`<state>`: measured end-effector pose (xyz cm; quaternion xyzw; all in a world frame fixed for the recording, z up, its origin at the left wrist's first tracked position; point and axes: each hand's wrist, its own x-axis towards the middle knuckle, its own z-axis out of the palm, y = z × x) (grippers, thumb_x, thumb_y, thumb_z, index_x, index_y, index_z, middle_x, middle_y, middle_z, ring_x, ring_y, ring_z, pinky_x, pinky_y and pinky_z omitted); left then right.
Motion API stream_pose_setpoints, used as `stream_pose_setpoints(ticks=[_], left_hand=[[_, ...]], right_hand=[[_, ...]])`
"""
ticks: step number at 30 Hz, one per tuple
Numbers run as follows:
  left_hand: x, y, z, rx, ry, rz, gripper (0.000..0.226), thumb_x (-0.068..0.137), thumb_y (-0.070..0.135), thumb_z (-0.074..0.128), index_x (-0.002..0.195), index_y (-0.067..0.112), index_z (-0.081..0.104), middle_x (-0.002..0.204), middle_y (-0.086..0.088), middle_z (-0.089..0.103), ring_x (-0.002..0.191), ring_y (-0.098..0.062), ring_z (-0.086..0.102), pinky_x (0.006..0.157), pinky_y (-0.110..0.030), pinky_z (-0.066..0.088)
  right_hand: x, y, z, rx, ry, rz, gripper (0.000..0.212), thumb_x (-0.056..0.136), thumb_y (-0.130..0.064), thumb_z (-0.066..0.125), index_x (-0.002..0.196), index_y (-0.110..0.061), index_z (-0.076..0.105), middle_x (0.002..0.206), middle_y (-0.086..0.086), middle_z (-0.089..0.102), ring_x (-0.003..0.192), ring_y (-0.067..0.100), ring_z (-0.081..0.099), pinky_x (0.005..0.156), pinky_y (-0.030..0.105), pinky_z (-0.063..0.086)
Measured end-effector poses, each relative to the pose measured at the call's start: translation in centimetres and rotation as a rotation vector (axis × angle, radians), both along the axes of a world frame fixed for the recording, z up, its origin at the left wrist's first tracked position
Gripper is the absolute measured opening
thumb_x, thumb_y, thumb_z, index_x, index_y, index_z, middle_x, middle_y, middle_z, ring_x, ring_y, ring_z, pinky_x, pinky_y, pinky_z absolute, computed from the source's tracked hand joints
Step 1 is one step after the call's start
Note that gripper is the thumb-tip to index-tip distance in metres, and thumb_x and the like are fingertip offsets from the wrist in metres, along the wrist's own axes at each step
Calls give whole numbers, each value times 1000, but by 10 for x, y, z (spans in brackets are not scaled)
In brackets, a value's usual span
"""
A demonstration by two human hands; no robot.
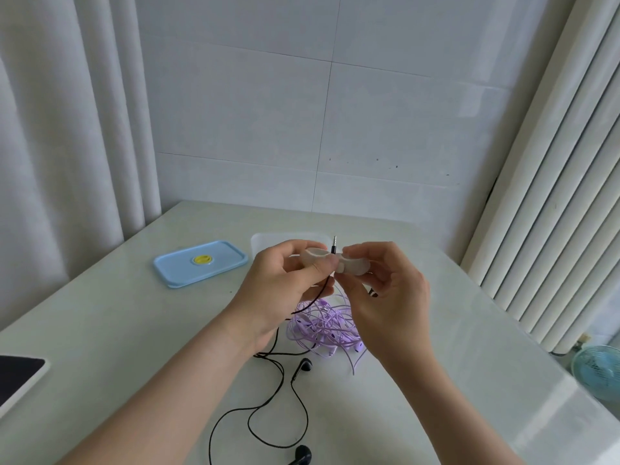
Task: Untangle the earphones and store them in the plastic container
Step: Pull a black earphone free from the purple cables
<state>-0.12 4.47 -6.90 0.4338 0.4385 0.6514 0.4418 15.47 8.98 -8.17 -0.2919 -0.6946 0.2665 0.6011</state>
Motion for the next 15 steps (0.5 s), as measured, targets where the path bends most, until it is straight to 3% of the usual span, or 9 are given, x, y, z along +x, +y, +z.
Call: stream_pose_setpoints(ticks=[3, 7, 11, 15], left_hand=[[-1, -1, 2, -4, -75, -1, 29, 89, 8, 80, 112, -2, 66, 102, -20, 79, 94, -28, 76, 84, -38, 62], [-4, 4, -2, 27, -152, 114, 19, 91, 9, 79, 87, -1, 63, 90, -23, 73, 91, -34, 76, 87, -45, 63], [-3, 4, -3, 49, -179, 95, 26, 92, 15, 78, 111, -1, 70, 95, -16, 78, 94, -31, 77, 88, -40, 63], [1, 3, -2, 55, -183, 29, 25, 97, 16, 71, 122, 11, 75, 106, -8, 78, 101, -30, 78, 91, -36, 62]], right_hand=[[-3, -5, 2, -22, 8, 54, 31, 88, -2, 83, 110, -15, 66, 97, -9, 76, 96, 16, 77, 86, 31, 63], [-8, -16, 4, -253, 71, 160, 40, 93, -16, 81, 123, -24, 57, 113, -1, 72, 92, 20, 79, 79, 37, 65], [-8, -20, 7, -525, 207, 354, 37, 98, -8, 70, 130, -21, 57, 114, 20, 70, 87, 37, 79, 82, 49, 65], [-10, -20, 5, -660, 194, 430, 55, 89, -14, 84, 134, -23, 53, 114, 21, 72, 87, 40, 78, 90, 52, 63]])
